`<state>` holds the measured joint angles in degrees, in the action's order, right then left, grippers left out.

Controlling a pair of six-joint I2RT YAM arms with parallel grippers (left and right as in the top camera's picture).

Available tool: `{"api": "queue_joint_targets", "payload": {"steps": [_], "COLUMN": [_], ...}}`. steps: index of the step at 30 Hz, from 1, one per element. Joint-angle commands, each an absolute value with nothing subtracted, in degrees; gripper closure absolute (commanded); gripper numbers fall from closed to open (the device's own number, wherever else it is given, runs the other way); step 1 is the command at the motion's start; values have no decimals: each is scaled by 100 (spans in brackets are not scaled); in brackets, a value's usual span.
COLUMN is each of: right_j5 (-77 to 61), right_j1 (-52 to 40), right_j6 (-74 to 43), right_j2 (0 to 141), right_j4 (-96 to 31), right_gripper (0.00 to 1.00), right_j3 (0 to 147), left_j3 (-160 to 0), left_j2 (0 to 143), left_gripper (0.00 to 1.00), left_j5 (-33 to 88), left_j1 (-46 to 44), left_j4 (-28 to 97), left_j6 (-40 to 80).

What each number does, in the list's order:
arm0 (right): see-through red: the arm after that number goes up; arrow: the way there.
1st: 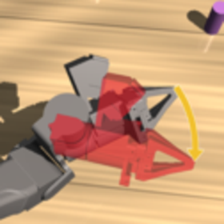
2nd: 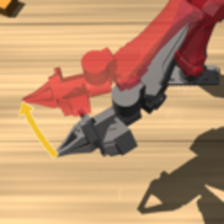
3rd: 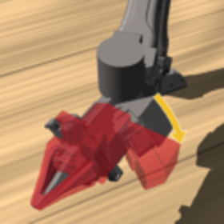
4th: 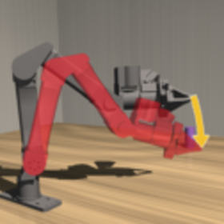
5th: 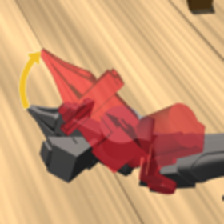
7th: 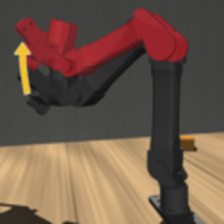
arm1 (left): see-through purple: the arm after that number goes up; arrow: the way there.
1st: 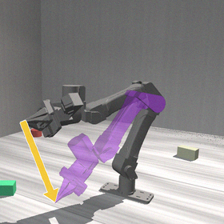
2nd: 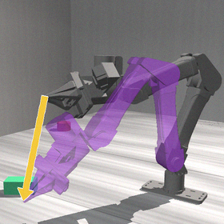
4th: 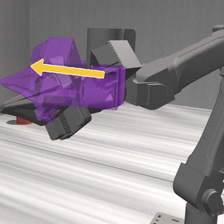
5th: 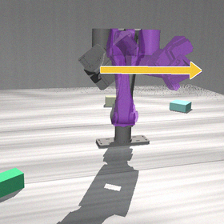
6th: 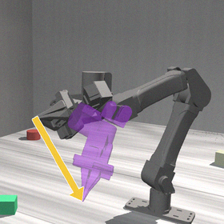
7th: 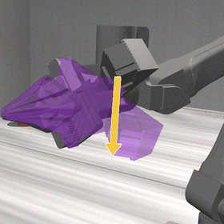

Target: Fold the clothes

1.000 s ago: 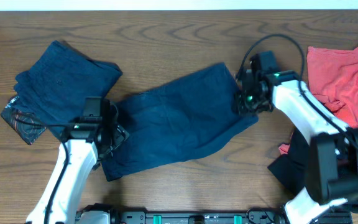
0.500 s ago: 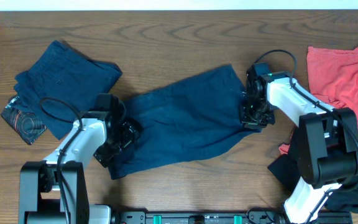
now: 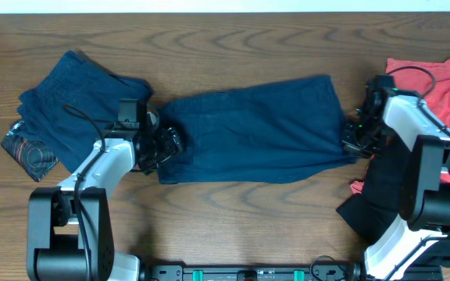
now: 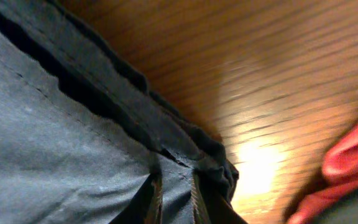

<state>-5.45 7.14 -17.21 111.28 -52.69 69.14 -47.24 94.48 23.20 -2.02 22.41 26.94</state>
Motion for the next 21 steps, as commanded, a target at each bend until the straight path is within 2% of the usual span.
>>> {"api": "queue_joint_targets", "payload": {"steps": [1,9,13,17,21], "right_j5": [-47,-113,-115,-134,-384], "right_j1": [976,969,969,967,967], "right_j6": [-1468,-1450,-1424,-1402,-1297], "right_j2": [11410,11059,10556,9988,9627], "right_j4": [-5212,-5223,-5203,-5203,-5205], "right_gripper": [79,78,76,69,67], "right_j3": [6869,6871,6904,6910,6910], "left_j3": [-4558,-4563,-4569,-4571,-4567], "left_j2": [9708,9529,9454,9229,9225], "left_gripper": [16,4,3,3,2], "left_j5": [2252,2274,2530,2340,2311], "left_j1": [-204,-204,-167,-113,-110], "left_j4": [2252,1599,1347,1225,1127], "left_j6": [2268,2246,1916,1822,1824]}}
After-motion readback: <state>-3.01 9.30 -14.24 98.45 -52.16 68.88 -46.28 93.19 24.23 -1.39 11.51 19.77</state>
